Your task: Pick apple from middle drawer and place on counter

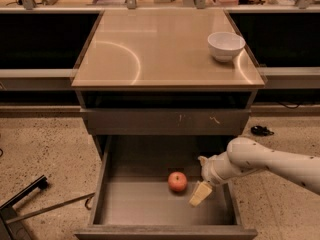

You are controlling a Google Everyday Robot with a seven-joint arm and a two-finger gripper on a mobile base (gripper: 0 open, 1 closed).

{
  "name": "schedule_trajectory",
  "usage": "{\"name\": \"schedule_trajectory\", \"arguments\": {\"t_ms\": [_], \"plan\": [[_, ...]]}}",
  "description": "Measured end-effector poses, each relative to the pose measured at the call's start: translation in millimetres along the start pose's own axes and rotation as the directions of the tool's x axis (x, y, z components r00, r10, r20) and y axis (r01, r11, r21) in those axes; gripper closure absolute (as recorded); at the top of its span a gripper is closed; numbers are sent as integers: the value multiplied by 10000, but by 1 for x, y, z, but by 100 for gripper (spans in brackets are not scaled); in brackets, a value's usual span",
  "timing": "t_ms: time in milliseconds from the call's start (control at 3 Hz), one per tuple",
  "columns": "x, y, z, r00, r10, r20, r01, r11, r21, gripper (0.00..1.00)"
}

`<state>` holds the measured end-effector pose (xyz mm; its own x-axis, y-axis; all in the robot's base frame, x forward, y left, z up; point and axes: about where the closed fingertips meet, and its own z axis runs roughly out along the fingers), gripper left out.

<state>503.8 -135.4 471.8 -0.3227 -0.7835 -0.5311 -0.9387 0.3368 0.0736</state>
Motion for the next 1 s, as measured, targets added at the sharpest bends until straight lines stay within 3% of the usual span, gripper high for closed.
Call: {"name": "schedule_trajectory", "arguments": {"t_ms": [333, 1000], "plan": [[8, -22, 90, 9990, 438, 116, -443, 9978, 492, 0], [-9, -26, 113, 9988, 240, 435, -250, 9994, 228, 0]]}}
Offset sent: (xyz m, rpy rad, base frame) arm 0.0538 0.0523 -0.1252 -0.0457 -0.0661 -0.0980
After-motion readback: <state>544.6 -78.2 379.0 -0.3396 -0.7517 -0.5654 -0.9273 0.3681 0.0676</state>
